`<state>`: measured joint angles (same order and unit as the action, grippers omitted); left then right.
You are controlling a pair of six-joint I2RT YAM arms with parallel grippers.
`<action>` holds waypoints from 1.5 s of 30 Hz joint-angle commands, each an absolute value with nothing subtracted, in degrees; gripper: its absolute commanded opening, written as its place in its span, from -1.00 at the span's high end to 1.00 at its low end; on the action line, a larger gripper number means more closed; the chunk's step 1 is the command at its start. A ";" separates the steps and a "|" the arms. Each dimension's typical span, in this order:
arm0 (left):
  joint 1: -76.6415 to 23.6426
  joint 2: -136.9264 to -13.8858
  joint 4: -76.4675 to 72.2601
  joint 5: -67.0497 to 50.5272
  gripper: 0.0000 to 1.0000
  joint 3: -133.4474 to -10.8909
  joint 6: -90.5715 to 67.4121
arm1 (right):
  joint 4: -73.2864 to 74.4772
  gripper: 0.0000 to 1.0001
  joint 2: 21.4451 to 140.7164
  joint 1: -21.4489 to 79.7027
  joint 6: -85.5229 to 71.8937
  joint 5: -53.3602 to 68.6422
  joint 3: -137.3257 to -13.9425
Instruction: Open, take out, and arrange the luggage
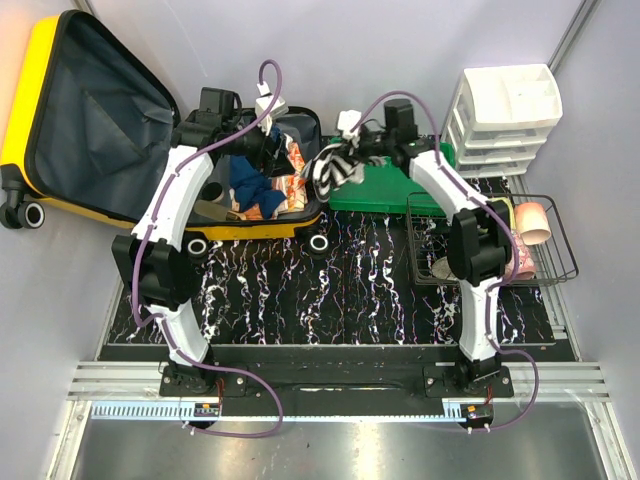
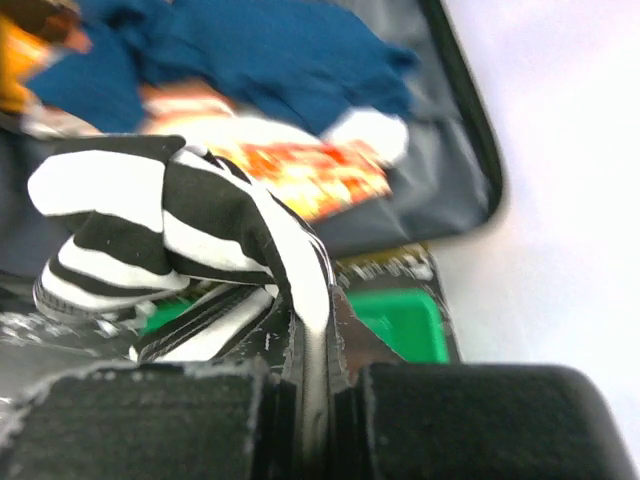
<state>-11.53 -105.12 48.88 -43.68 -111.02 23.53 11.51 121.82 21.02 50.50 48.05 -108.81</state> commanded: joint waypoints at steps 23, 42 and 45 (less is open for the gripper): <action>-7.56 -105.03 44.21 -39.90 -0.55 -109.43 19.25 | 16.06 0.87 130.34 11.95 87.61 29.79 -103.89; -2.29 -103.53 37.27 -25.15 -0.57 -106.26 8.80 | 41.83 -0.38 140.34 11.34 47.57 33.58 -136.21; -2.29 -104.50 37.26 -23.46 -0.57 -106.96 11.23 | 43.50 -0.30 144.65 11.51 40.44 31.29 -141.58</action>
